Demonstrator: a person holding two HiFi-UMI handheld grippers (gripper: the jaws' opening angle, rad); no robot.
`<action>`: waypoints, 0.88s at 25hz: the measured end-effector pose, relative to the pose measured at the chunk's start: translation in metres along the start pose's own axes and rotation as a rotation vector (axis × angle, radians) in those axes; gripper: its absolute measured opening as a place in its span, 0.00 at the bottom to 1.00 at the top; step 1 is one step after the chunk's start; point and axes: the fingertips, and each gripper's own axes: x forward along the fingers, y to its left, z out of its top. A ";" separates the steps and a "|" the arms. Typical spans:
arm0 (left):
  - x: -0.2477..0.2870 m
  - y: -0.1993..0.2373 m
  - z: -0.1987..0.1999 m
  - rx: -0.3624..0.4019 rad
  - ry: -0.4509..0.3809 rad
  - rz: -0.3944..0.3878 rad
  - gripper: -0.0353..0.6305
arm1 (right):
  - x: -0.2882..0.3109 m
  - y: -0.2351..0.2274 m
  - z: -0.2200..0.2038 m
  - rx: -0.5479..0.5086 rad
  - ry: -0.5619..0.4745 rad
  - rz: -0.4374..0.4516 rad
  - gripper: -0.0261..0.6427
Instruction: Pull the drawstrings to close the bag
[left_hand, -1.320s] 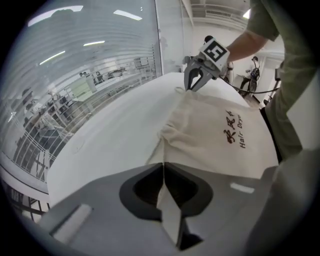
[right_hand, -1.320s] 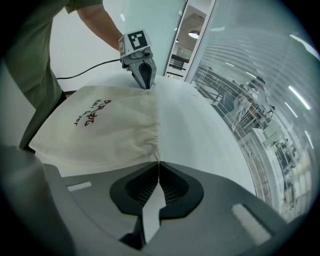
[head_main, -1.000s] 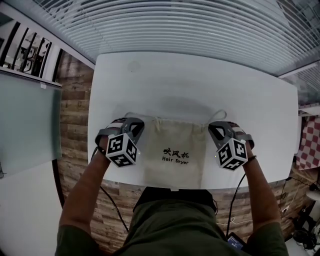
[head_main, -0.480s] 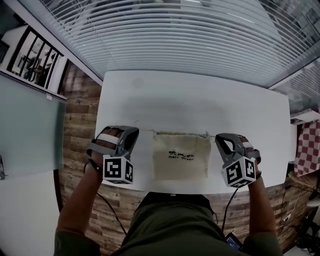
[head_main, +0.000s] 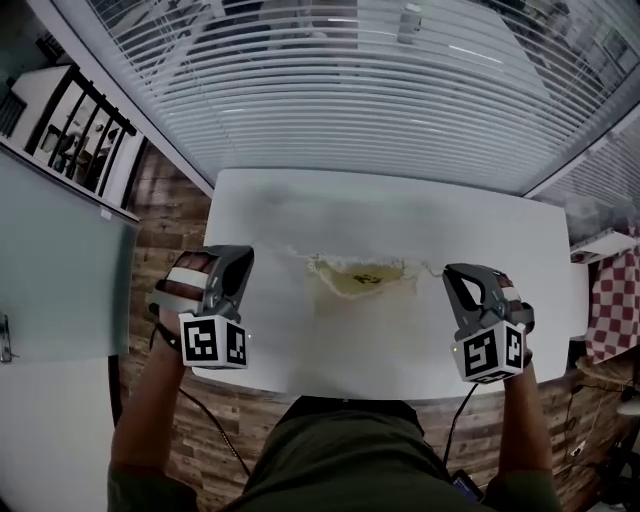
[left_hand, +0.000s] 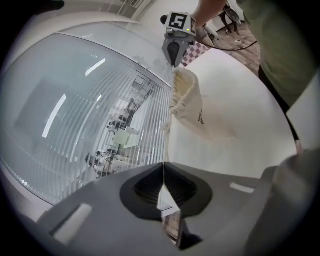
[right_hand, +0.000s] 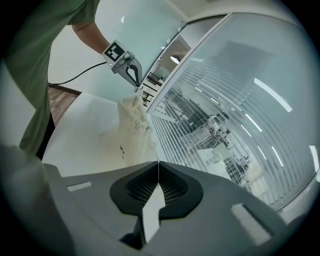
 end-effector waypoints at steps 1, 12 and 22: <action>-0.001 0.005 -0.002 -0.002 0.006 0.010 0.07 | -0.002 -0.005 0.000 0.000 -0.001 -0.009 0.06; -0.009 0.047 -0.036 -0.052 0.071 0.109 0.07 | -0.014 -0.038 0.004 -0.006 -0.005 -0.098 0.06; -0.018 0.071 -0.053 -0.120 0.082 0.183 0.07 | -0.030 -0.069 -0.006 0.022 -0.004 -0.188 0.06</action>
